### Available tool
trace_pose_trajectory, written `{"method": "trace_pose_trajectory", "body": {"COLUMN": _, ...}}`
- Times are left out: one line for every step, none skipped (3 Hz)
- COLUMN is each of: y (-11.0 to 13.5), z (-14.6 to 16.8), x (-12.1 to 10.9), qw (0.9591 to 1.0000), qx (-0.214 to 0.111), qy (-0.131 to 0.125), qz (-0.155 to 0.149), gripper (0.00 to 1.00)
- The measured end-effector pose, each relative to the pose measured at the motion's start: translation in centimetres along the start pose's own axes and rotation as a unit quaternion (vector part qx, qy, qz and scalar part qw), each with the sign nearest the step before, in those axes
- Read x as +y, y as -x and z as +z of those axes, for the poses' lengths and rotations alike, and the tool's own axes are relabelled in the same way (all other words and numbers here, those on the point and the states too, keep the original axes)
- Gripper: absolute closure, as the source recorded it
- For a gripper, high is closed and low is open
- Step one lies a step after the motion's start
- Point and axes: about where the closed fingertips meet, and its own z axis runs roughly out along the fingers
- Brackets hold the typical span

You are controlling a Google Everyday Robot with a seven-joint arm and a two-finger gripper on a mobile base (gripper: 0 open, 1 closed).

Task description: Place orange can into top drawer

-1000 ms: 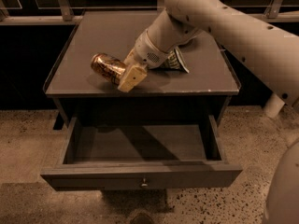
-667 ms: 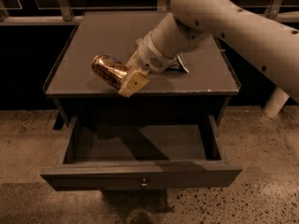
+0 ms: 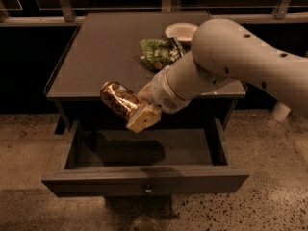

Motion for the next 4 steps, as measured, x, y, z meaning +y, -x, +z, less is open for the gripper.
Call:
{"method": "trace_pose_trajectory", "body": {"y": -3.0, "z": 0.3, "x": 2.1, "qw": 0.9991, "qx": 0.000, "qy": -0.028, "qz": 0.031, "gripper": 1.00}}
{"method": "trace_pose_trajectory", "body": {"y": -6.3, "z": 1.0, "x": 3.0, "qw": 0.9965, "qx": -0.006, "qy": -0.048, "qz": 0.068, "gripper": 1.00}}
{"method": "trace_pose_trajectory", "body": {"y": -10.0, "z": 1.9, "x": 2.3, "qw": 0.9917, "qx": -0.012, "qy": -0.059, "qz": 0.113, "gripper": 1.00}}
{"method": "trace_pose_trajectory", "body": {"y": -13.5, "z": 2.9, "x": 0.7, "qw": 0.9868, "qx": -0.017, "qy": -0.057, "qz": 0.151, "gripper": 1.00}}
